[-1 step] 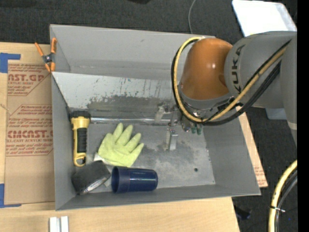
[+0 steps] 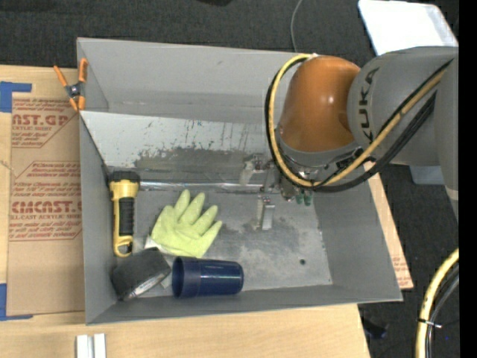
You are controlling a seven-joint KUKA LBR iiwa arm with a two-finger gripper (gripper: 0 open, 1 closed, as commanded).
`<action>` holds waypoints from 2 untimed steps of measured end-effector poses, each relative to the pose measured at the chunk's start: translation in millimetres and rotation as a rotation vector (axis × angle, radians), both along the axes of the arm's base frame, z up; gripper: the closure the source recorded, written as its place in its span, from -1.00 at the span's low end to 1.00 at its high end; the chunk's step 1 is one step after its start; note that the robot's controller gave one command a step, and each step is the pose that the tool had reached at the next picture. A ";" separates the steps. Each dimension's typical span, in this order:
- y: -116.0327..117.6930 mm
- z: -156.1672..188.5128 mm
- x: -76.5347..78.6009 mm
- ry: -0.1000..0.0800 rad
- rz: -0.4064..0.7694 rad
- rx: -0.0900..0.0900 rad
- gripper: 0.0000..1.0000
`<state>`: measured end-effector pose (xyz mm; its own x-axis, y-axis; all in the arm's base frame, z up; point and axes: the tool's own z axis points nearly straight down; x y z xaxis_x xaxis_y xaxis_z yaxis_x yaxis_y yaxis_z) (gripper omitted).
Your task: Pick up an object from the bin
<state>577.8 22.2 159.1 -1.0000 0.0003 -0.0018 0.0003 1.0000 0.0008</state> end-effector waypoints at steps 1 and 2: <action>41.6 -14.4 -13.3 -0.003 -0.220 -0.001 -1.00; 13.8 -86.4 6.1 -0.004 -0.325 0.003 -1.00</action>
Offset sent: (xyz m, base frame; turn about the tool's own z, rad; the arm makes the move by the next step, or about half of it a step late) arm 0.0066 0.0094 -0.0886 0.3301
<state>583.8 35.9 72.8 -0.9477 0.3192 -0.0056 0.3192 0.9477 0.0042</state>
